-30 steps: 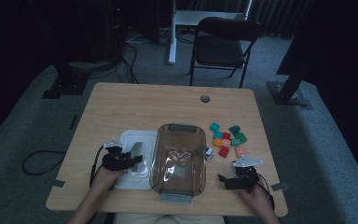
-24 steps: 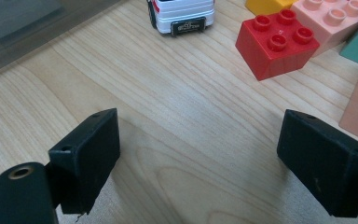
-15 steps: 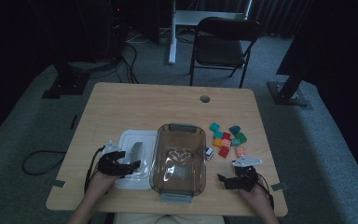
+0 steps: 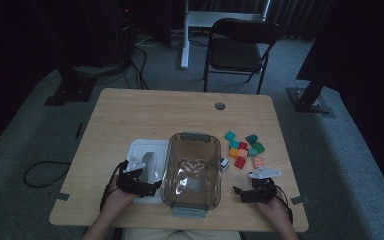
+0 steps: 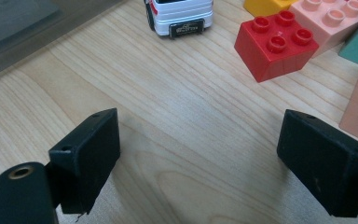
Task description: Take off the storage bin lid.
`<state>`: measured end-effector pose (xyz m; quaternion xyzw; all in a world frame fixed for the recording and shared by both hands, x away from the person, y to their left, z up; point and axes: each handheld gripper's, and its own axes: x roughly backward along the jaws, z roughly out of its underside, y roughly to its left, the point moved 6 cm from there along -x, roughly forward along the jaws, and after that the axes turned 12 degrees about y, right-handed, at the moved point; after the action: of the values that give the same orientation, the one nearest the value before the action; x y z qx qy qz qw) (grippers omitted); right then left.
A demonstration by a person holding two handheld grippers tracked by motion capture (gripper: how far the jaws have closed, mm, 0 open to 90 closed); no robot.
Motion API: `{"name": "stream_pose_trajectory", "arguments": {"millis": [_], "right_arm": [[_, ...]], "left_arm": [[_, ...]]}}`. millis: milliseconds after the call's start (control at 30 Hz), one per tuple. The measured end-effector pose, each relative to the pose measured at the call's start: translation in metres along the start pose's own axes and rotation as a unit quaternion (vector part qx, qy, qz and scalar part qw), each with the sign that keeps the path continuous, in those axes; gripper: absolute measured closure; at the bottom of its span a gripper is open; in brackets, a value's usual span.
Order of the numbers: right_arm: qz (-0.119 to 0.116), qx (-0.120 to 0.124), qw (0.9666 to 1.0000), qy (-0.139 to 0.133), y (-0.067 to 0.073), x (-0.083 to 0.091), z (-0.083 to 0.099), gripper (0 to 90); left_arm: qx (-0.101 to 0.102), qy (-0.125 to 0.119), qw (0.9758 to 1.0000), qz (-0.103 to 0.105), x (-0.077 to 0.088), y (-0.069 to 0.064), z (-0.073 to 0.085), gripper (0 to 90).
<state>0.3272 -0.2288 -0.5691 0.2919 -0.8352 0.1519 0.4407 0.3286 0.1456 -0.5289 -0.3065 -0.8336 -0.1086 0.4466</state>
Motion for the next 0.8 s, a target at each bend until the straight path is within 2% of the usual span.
{"name": "stream_pose_trajectory", "arguments": {"millis": [33,233,400,533,667,800], "right_arm": [[0.002,-0.002,1.0000,-0.002,0.000,0.000,0.000,14.3],[0.005,-0.006,1.0000,-0.001,-0.001,0.000,-0.001,12.8],[0.010,-0.013,0.9999,0.000,-0.002,-0.001,-0.001,11.9],[0.009,-0.012,0.9999,0.001,-0.002,0.000,0.000,13.0],[0.008,-0.012,0.9999,0.000,-0.001,0.000,0.001,12.9],[0.009,-0.014,0.9999,0.000,-0.001,0.001,0.001,12.9]], "left_arm": [[-0.002,0.001,1.0000,-0.004,0.001,-0.004,0.001,0.4],[-0.022,0.009,0.9997,0.005,0.000,-0.018,0.002,0.4],[-0.023,0.011,0.9996,0.010,-0.003,-0.025,0.002,0.4],[-0.029,0.011,0.9994,0.011,-0.002,-0.027,0.001,0.4],[-0.028,0.004,0.9993,0.024,0.002,-0.026,-0.001,0.5],[-0.024,0.000,0.9995,0.019,0.009,-0.021,-0.002,0.5]]}}
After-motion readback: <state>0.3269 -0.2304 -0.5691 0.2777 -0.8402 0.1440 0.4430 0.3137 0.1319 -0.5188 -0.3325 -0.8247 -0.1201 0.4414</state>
